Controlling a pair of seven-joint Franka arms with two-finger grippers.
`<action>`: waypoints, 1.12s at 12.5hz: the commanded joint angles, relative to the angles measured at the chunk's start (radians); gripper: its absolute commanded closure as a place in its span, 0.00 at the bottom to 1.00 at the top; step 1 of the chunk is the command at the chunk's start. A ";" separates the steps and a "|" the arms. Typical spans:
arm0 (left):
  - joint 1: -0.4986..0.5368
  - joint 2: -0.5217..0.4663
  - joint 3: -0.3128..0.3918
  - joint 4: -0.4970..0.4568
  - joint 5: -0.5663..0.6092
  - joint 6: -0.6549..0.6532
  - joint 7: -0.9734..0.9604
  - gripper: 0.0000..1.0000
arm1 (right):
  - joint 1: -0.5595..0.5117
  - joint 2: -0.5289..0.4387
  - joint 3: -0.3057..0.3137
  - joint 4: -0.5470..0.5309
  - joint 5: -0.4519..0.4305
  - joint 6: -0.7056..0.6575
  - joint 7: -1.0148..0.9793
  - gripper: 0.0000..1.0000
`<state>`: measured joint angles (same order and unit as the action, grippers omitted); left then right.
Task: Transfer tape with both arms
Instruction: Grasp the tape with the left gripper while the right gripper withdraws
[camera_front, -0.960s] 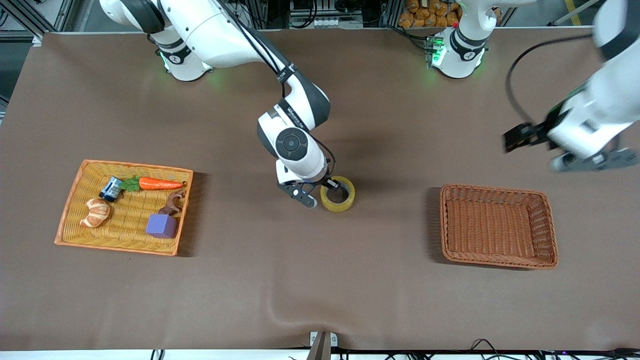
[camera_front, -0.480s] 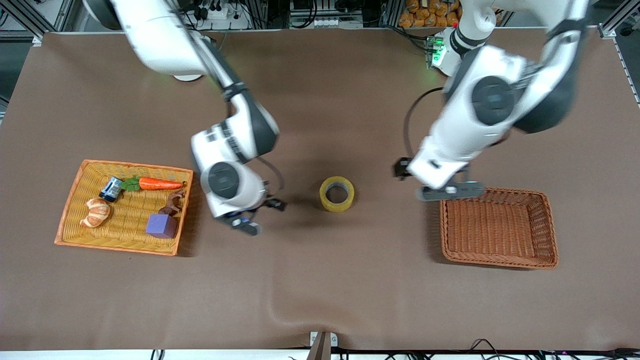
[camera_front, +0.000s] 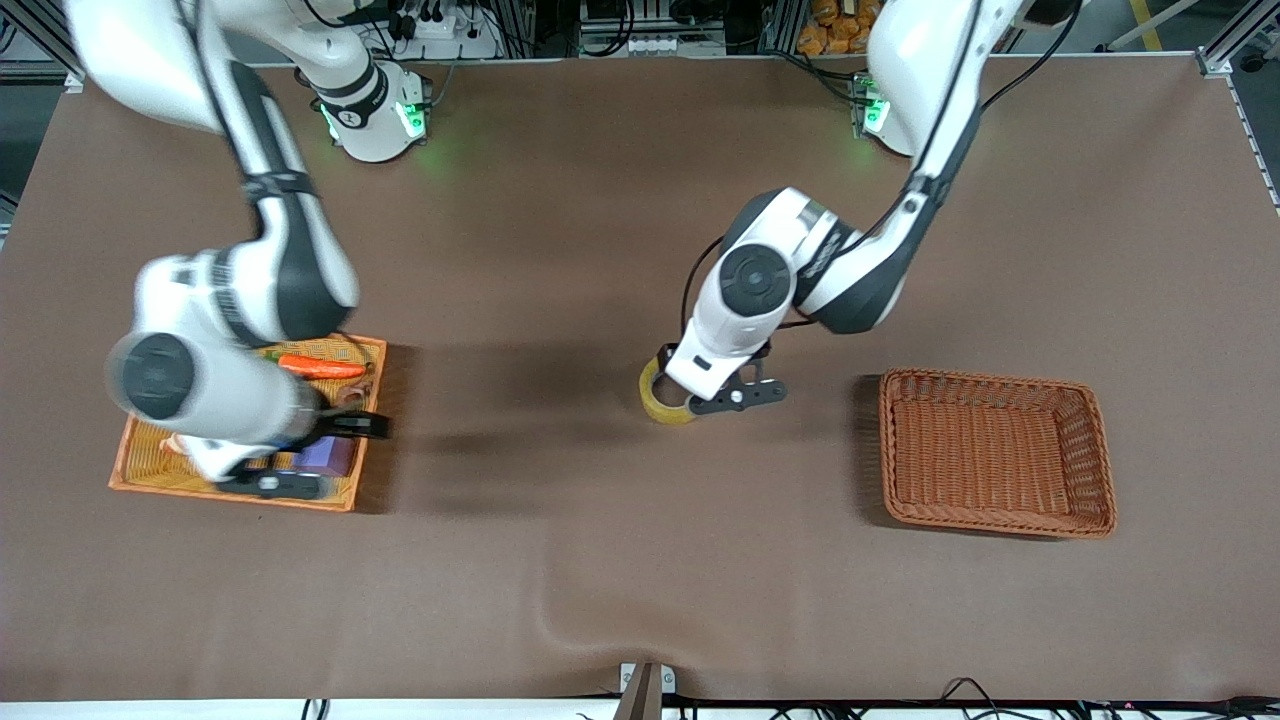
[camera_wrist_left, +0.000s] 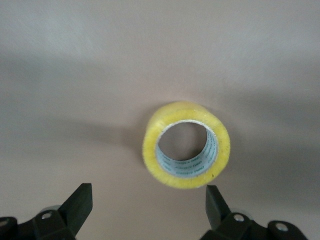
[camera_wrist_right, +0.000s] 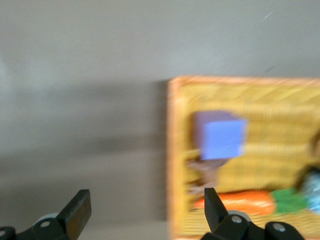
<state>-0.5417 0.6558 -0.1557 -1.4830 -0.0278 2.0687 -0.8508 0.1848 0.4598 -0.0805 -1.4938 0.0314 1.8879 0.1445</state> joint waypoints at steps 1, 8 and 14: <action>-0.035 0.064 0.010 0.014 -0.009 0.063 -0.039 0.00 | -0.117 -0.169 0.027 -0.169 -0.019 0.060 -0.181 0.00; -0.034 0.159 0.012 0.010 0.028 0.085 -0.045 0.48 | -0.211 -0.521 0.024 -0.381 -0.028 0.037 -0.328 0.00; -0.020 0.153 0.013 0.012 0.028 0.088 -0.057 1.00 | -0.239 -0.520 0.024 -0.163 -0.048 -0.235 -0.355 0.00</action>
<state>-0.5654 0.8139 -0.1394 -1.4769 -0.0217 2.1588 -0.8763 -0.0243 -0.0793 -0.0780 -1.7304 0.0000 1.7114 -0.1969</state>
